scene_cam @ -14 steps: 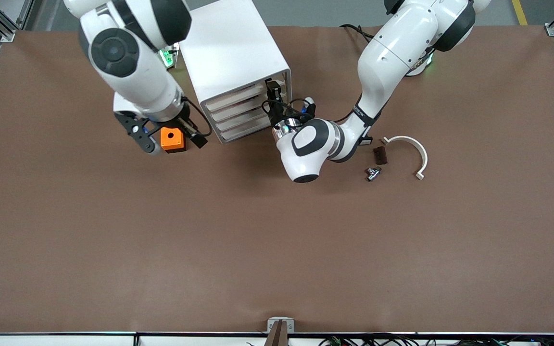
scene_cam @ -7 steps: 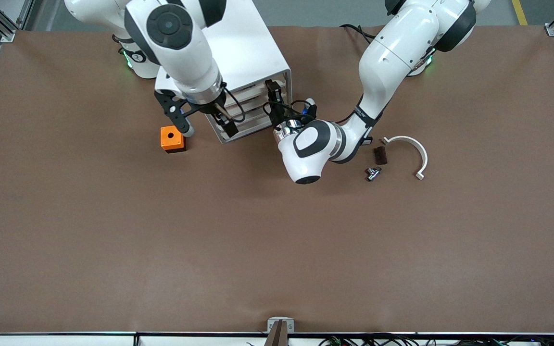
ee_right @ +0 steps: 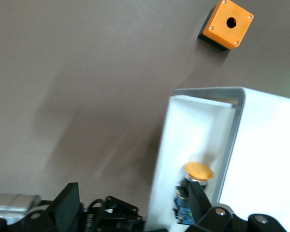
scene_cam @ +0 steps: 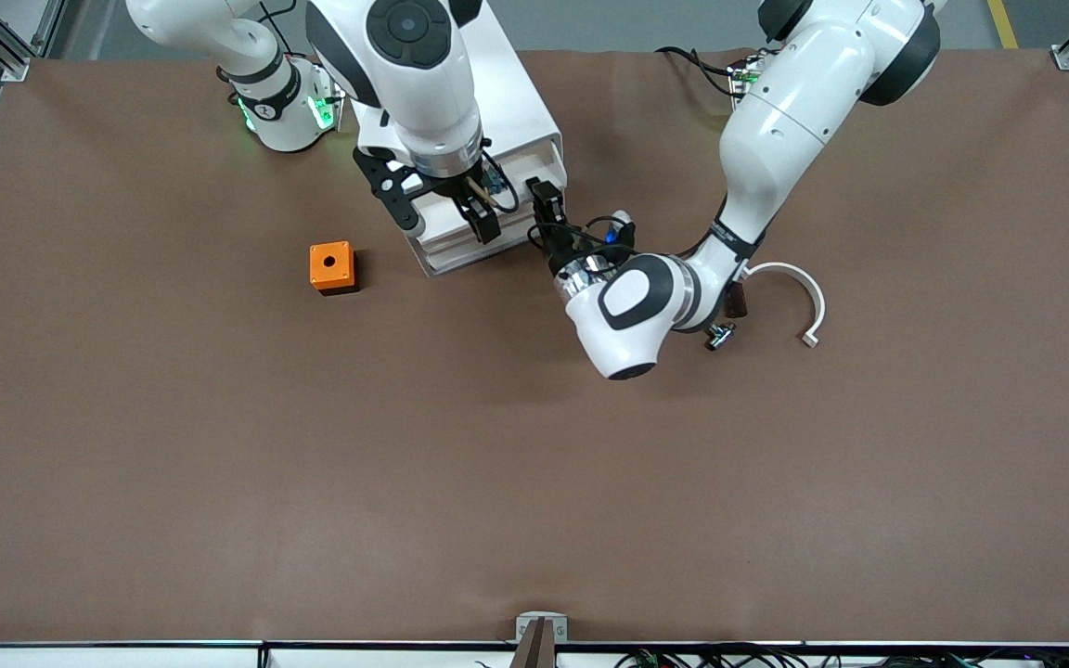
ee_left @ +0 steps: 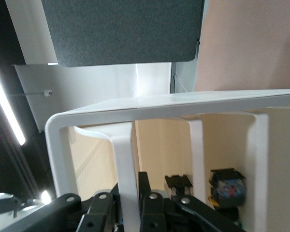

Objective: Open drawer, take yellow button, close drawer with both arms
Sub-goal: 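Pull the drawer open with the left gripper while the right gripper reaches in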

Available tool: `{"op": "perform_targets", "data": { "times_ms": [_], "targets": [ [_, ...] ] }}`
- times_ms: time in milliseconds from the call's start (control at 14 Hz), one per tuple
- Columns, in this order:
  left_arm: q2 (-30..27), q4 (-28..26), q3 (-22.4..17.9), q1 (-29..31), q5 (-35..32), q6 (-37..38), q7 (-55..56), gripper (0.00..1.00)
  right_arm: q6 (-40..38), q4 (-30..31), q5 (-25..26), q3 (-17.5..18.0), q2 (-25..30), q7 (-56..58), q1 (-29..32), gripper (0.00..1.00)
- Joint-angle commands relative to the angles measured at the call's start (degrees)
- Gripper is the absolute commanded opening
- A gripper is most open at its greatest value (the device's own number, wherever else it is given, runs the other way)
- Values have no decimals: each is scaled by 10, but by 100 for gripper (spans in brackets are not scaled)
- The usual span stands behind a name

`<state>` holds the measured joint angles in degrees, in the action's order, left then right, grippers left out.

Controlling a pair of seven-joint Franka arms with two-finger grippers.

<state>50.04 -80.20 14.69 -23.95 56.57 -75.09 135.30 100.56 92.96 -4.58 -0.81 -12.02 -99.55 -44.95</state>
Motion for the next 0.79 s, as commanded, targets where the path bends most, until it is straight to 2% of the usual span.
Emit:
{"op": "perform_targets", "data": {
  "times_ms": [0, 357, 571, 714],
  "targets": [
    [11, 11, -11, 20, 9, -4, 1, 13, 19, 3, 9, -6, -10, -27, -23, 100],
    [13, 21, -39, 37, 10, -5, -2, 14, 46, 4, 15, -6, -47, -36, -47, 100],
    [13, 24, -39, 45, 10, -6, -2, 16, 60, 13, 18, -6, -58, -42, -62, 100],
    [13, 29, -42, 50, 10, -6, -2, 17, 84, 31, 25, -6, -58, -46, -63, 95]
  ]
}}
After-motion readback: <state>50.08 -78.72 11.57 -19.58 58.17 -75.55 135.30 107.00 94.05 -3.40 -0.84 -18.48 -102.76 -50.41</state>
